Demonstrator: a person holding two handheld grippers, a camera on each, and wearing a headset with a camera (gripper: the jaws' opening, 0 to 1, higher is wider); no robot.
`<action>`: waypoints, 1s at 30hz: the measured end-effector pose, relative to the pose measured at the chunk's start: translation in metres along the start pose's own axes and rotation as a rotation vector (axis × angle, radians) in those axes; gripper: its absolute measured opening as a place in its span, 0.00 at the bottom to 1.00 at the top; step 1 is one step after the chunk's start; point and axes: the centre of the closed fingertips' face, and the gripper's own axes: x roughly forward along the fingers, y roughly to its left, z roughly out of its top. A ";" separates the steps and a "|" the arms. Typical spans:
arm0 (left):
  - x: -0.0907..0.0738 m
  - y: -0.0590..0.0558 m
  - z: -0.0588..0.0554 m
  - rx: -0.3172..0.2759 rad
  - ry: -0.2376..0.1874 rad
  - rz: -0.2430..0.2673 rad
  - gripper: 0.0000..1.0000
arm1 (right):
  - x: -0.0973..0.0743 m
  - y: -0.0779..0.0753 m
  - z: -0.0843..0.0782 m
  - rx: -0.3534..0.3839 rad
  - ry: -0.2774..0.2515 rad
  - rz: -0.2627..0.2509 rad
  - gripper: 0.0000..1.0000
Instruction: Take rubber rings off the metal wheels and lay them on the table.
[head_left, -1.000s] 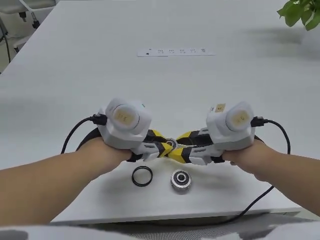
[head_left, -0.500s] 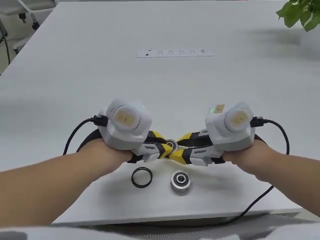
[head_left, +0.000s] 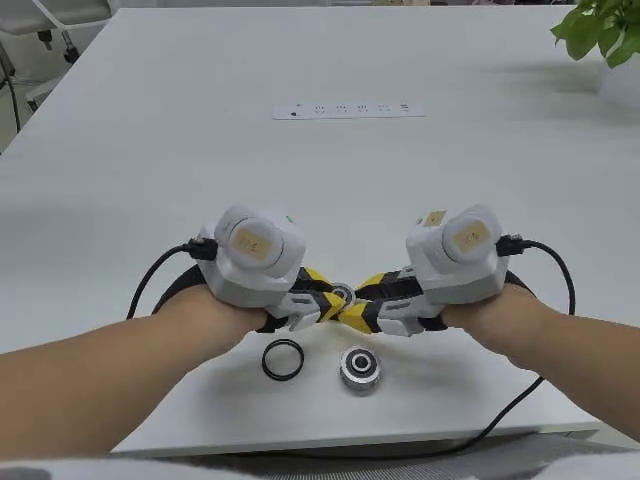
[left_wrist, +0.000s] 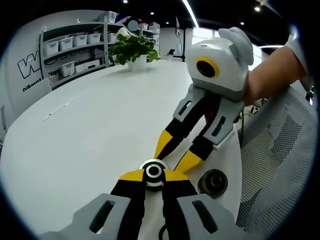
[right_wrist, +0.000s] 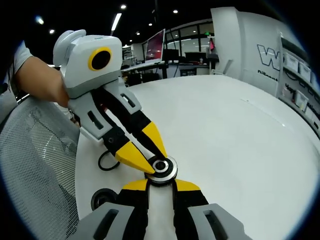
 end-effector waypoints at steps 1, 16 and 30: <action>0.000 0.000 0.000 0.000 -0.001 -0.001 0.06 | -0.002 0.000 -0.002 0.008 -0.002 0.007 0.11; 0.000 0.001 0.000 -0.008 -0.002 0.004 0.06 | -0.002 -0.001 -0.002 0.070 -0.027 0.032 0.00; 0.000 0.001 0.000 -0.008 -0.007 0.007 0.06 | -0.005 -0.001 -0.001 0.023 -0.046 0.047 0.00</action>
